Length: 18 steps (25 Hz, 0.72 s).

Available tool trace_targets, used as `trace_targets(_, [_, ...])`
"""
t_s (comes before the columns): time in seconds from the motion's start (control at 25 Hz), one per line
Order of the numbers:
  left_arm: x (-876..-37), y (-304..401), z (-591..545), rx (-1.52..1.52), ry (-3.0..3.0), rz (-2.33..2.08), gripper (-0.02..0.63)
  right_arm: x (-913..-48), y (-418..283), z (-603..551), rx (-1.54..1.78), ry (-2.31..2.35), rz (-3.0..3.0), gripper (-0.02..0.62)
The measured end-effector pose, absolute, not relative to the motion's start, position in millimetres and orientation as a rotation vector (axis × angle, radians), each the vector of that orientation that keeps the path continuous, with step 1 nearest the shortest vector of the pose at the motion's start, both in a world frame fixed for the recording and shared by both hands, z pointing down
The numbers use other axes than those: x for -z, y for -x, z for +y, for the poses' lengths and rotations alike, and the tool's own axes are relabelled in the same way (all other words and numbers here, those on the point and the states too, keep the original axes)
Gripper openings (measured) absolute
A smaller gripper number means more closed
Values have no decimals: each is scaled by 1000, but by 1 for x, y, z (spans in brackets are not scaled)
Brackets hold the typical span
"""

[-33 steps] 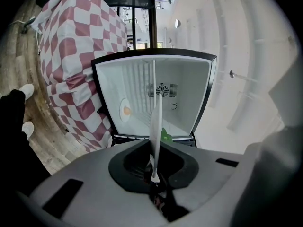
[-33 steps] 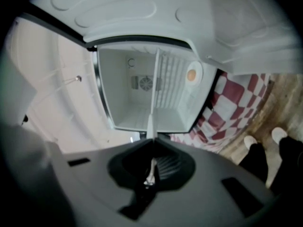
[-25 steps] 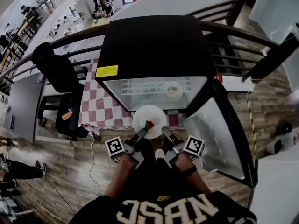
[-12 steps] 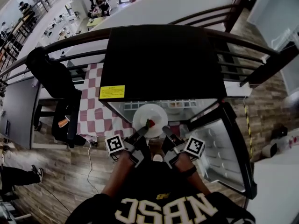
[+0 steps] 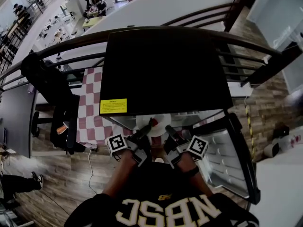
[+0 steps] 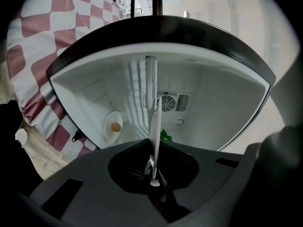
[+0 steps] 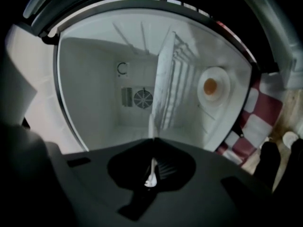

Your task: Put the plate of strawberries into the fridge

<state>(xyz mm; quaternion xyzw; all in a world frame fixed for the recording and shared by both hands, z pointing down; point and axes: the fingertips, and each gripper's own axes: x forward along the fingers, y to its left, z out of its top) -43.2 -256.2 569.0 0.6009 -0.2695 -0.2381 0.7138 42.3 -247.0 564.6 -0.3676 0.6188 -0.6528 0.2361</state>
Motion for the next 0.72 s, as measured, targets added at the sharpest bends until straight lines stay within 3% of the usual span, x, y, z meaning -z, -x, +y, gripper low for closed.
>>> trace_targets(0.56, [-568, 45, -281, 568, -1312, -617, 38, -560, -42, -272, 1720, 990, 1665, 29])
trace_targets(0.72, [-571, 49, -282, 546, -1332, -642, 85, -556, -41, -274, 1693, 962, 1695, 29])
